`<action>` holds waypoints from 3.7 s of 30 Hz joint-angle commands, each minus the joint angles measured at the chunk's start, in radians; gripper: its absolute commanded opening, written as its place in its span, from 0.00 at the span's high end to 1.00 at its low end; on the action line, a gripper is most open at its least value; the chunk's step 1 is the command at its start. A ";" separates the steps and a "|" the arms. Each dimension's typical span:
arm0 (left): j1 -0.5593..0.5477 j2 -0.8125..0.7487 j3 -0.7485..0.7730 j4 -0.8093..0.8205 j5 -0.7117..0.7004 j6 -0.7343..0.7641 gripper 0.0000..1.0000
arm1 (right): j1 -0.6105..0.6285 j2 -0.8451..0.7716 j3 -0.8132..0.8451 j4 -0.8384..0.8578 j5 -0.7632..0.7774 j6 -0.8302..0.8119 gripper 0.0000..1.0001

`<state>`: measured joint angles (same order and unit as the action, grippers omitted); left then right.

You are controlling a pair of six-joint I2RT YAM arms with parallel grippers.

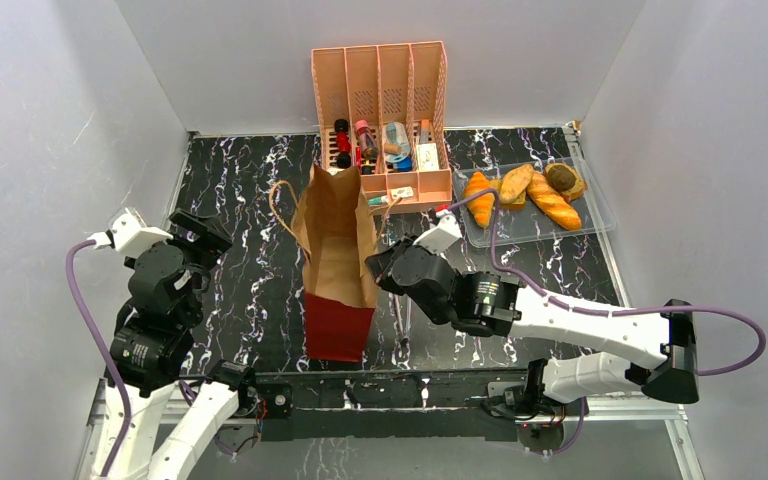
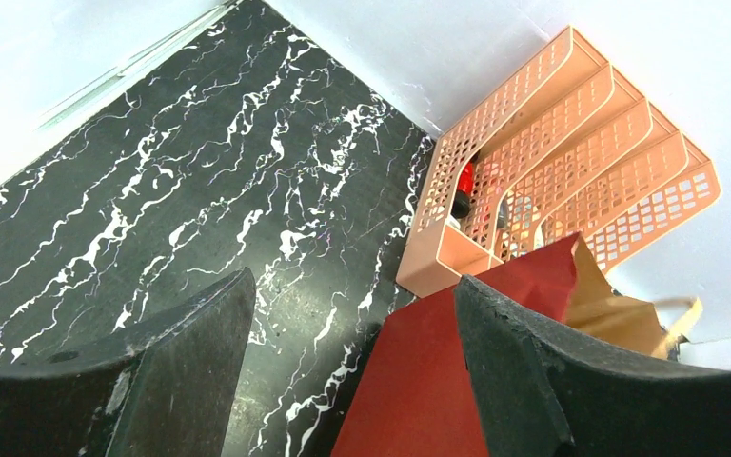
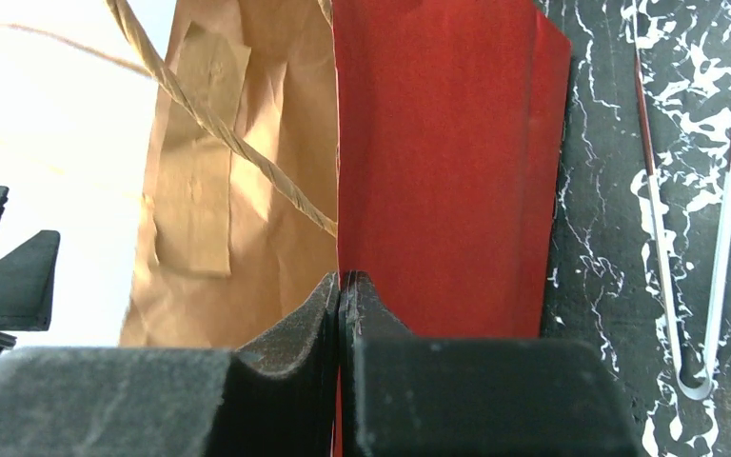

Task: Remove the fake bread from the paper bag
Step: Place the clamp at the center of the board, then reset both arms

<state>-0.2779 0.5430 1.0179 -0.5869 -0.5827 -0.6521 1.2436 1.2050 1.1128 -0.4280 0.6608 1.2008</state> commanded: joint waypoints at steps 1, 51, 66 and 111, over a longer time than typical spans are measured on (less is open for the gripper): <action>0.001 0.009 -0.015 0.010 -0.018 0.004 0.25 | 0.029 -0.032 -0.017 -0.013 0.082 0.081 1.00; 0.001 0.076 -0.205 0.136 0.103 -0.012 0.24 | -0.006 -0.008 0.100 -0.100 0.186 -0.268 0.42; 0.002 0.243 -0.129 0.198 0.080 0.031 0.23 | 0.051 -0.040 0.281 -0.246 0.366 -0.412 0.25; 0.312 0.537 -0.574 0.995 0.327 0.335 0.20 | -0.956 0.057 -0.231 0.190 0.051 -0.569 0.04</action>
<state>0.0409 1.1226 0.4569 0.3104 -0.2123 -0.3244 0.2916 1.3335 0.9203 -0.2461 0.6709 0.5633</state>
